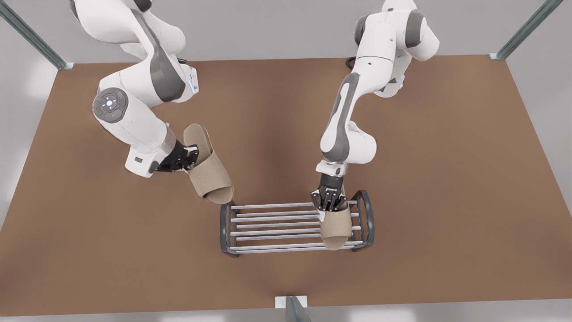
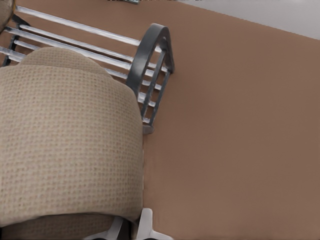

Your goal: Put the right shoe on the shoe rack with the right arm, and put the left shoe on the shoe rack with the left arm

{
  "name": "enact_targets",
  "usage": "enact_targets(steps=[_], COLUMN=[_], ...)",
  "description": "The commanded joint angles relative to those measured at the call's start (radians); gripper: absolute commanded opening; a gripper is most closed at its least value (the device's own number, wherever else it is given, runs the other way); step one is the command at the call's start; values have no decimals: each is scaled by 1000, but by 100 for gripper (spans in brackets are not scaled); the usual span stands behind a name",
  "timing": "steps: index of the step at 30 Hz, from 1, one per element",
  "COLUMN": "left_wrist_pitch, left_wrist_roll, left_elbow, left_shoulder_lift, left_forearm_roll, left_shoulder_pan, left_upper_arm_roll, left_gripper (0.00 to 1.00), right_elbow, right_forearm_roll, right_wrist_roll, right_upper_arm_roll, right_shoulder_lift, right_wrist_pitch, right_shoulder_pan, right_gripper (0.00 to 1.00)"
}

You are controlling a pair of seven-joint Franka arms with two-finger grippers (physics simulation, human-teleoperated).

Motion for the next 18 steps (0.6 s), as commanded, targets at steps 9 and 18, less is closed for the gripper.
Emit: enact_targets(steps=[9, 18], left_wrist_pitch=[-16, -7], left_wrist_roll=[-674, -677], left_elbow=[22, 21], left_shoulder_lift=[33, 24], left_forearm_roll=[-24, -21], left_shoulder_pan=[8, 3], left_upper_arm_roll=[7, 18], left_gripper=[100, 100], right_elbow=[313, 368], right_forearm_roll=[-92, -92], right_wrist_roll=[710, 802], right_upper_arm_roll=[-461, -524], right_shoulder_lift=[286, 396], right_wrist_pitch=[77, 240], right_shoulder_pan=[550, 630], right_gripper=[21, 21])
